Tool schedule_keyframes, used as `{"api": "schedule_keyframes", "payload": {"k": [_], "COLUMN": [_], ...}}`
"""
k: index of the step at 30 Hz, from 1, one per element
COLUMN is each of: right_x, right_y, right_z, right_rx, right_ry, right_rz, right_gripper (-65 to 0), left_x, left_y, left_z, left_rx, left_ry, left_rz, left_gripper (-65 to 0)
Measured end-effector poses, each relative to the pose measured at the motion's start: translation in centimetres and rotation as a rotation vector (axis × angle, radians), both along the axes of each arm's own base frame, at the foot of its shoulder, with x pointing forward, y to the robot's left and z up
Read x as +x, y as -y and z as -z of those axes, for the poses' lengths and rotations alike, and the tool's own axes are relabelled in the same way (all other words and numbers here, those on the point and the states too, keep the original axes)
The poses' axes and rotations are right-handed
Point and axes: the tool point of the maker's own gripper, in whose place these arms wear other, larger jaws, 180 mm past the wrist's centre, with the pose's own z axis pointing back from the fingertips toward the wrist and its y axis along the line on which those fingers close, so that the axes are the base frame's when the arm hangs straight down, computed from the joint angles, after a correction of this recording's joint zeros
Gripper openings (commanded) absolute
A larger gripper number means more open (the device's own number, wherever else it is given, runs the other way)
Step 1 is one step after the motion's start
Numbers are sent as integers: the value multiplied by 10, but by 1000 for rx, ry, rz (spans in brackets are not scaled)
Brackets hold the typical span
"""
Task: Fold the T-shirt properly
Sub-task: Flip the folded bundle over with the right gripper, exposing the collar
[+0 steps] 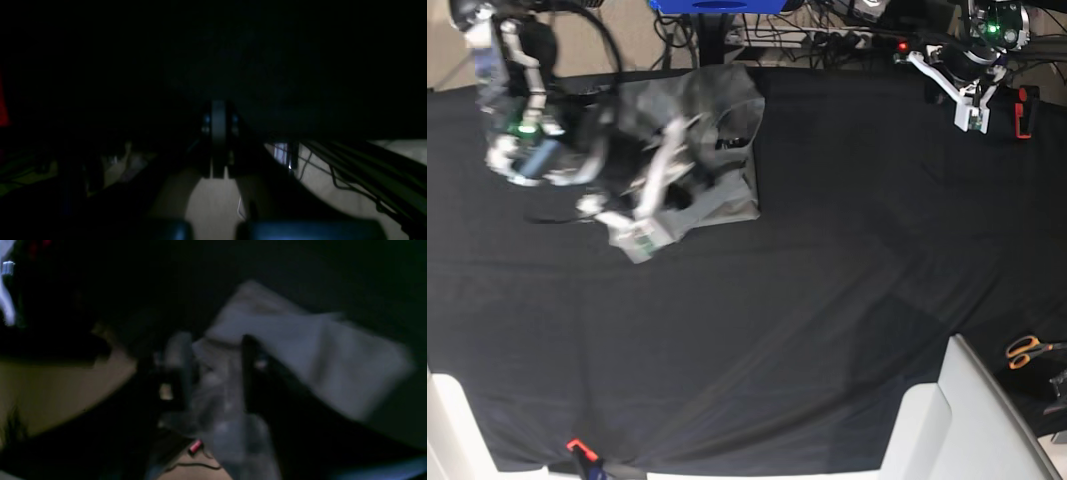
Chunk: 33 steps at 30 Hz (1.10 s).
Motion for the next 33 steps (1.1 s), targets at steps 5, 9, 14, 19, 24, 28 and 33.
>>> {"api": "schedule_keyframes", "payload": {"k": [5, 9, 14, 19, 24, 28, 33], "right_x": [-6, -11, -6, 5, 15, 27, 45], "right_y": [29, 37, 37, -12, -46, -70, -86], "right_z": [35, 70, 88, 78, 71, 75, 78], "right_rx": [-57, -87, -119, -56, -19, -16, -14], "right_ry": [-105, -206, -213, -183, -178, -189, -161], "right_rz": [79, 95, 107, 13, -36, -83, -110], "right_gripper": [-642, -645, -645, -645, -645, -645, -645], "left_x": [-2, -1, -1, -1, -2, -1, -2], "left_y": [0, 0, 2, 3, 6, 6, 6], "left_z": [1, 0, 1, 1, 2, 2, 2], "left_rx": [0, 0, -3, -5, -11, -10, -11], "left_ry": [-4, -2, -5, -4, -5, -5, -5], "left_rz": [-1, 0, 3, 5, 5, 6, 5], "left_gripper": [-650, -650, -650, -650, -650, -650, -650]}}
